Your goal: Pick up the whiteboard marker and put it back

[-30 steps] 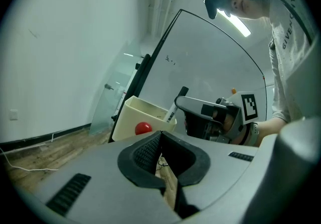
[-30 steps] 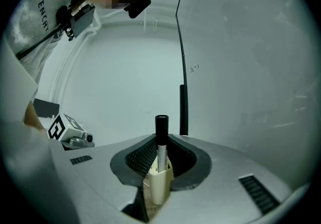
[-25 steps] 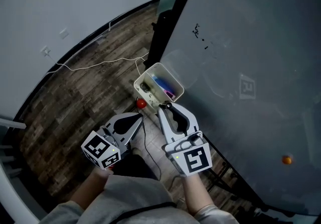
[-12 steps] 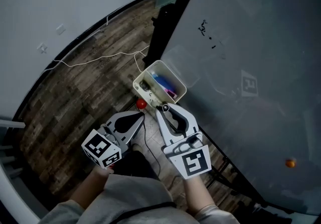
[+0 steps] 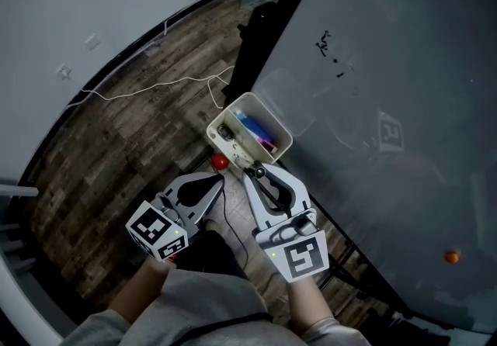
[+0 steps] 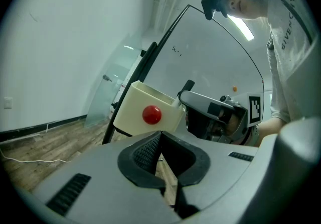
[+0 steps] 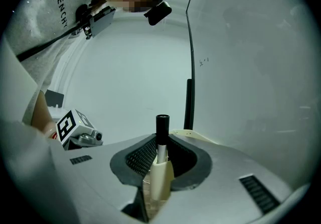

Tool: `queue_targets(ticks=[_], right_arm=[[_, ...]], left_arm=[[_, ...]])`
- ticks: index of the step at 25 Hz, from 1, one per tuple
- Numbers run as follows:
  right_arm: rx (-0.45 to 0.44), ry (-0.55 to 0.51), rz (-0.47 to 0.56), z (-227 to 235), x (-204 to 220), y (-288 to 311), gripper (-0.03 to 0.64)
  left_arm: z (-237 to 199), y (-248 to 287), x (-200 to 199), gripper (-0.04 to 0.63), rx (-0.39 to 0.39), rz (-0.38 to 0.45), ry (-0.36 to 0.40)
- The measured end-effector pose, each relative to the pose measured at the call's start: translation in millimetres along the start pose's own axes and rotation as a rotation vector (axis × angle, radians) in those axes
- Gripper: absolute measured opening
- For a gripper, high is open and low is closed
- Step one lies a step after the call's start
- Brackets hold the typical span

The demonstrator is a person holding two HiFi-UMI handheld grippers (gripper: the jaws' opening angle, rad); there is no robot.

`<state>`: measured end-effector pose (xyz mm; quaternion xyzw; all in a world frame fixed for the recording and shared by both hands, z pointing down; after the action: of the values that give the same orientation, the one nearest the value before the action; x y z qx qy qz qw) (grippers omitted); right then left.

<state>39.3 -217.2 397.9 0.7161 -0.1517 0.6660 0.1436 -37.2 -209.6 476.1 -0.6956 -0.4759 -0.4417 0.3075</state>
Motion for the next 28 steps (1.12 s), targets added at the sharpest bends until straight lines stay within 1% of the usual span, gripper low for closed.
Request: queue_targets(ticks=[9,28], right_arm=[[-0.009,-0.028,-0.003,-3.3,5.3,-3.8,0.077],[-0.014,-0.015,0.002,-4.0,8.9,-9.3,0.077]], left_arm=[[-3.9,-2.0,7.7,0.015,-0.006,0.004,-0.021],[0.4,-2.0,14.6,0.015,-0.014,0.004,-0.033]])
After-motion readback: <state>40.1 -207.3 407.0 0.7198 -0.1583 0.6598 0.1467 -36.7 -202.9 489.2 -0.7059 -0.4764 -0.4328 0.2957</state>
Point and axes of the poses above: the fingertips, and each gripper's own axes: y forward along the fingers, z to its right, x out of its underside, the point moved 3 cm from there along -y, backward along the fingers, and after that the axes turned 14 degrees about x, right-handed, at the moved point
